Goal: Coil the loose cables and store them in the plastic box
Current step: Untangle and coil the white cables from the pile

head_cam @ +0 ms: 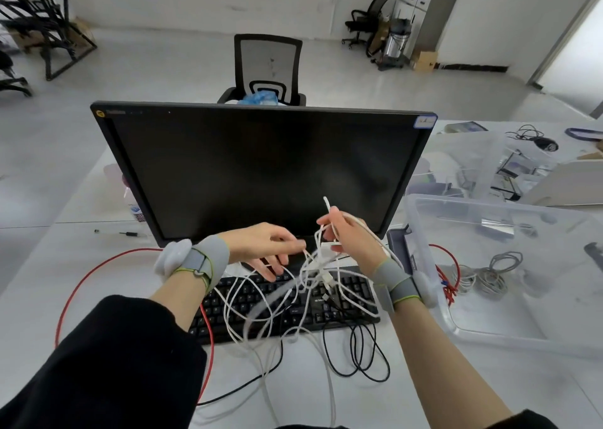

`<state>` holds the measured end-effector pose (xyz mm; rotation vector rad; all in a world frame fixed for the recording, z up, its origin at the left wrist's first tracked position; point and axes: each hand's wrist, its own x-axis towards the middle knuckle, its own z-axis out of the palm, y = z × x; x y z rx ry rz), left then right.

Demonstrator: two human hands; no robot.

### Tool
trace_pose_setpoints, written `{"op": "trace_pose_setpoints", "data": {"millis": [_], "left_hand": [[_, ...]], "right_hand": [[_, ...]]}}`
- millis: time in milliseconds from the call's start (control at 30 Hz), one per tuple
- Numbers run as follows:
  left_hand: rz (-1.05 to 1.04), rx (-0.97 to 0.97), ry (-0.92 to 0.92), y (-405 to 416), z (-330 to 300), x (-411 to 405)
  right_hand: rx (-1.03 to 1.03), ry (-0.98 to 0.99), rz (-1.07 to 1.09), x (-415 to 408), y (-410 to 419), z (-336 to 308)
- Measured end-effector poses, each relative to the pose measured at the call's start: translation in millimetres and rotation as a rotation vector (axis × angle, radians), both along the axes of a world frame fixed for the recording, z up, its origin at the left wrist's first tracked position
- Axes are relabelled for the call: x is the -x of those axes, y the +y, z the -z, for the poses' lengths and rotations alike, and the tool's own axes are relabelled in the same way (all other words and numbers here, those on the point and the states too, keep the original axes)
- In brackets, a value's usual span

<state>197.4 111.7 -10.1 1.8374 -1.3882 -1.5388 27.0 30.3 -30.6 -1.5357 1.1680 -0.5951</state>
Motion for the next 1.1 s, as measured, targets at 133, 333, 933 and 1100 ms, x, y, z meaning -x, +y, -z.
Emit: {"op": "trace_pose_setpoints", "data": {"millis": [133, 333, 933, 1100], "left_hand": [[-0.19, 0.289, -0.077, -7, 9, 0], [-0.044, 0.426, -0.236, -7, 7, 10], [0.016, 0.029, -0.617, -2, 38, -17], [-0.386, 0.42, -0.387, -11, 25, -12]], "right_hand": [[-0.133, -0.23, -0.058, 0, -3, -15], [-0.199, -0.419, -0.184, -6, 2, -41], [0.014, -0.409, -0.022, -3, -18, -87], [0.038, -0.479, -0.19, -13, -15, -111]]}}
